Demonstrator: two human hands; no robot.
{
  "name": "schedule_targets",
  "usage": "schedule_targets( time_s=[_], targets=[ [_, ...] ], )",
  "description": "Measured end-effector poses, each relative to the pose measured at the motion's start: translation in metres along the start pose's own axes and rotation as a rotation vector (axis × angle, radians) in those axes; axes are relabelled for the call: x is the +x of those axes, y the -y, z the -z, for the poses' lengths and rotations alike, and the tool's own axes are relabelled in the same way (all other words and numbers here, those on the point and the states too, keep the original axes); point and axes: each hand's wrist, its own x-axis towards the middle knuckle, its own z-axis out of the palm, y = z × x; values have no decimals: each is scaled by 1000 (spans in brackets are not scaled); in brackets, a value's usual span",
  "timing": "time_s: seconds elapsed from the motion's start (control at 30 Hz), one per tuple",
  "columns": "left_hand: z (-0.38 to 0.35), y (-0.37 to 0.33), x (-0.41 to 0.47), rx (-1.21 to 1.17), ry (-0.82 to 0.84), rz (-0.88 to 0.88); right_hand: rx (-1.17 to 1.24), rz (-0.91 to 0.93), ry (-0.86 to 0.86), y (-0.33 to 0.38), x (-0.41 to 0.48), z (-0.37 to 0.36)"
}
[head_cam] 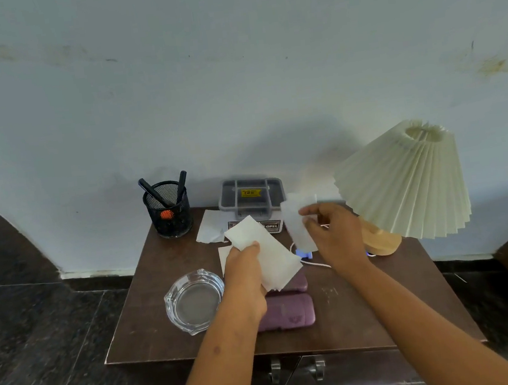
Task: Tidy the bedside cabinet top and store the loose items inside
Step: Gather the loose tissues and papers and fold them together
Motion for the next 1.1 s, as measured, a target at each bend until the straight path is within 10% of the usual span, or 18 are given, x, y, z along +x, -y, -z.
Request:
schedule_targets(
  time_s=[0.17, 0.37, 1.1],
  targets=[
    [3, -6, -10, -156, 54, 25, 783, -211, 242, 51, -18, 8],
    [2, -8, -11, -169, 97, 48, 245, -79, 339, 50, -31, -8],
    [24, -18, 9, -93, -125, -125, 252, -170, 408, 38, -26, -35]
  ],
)
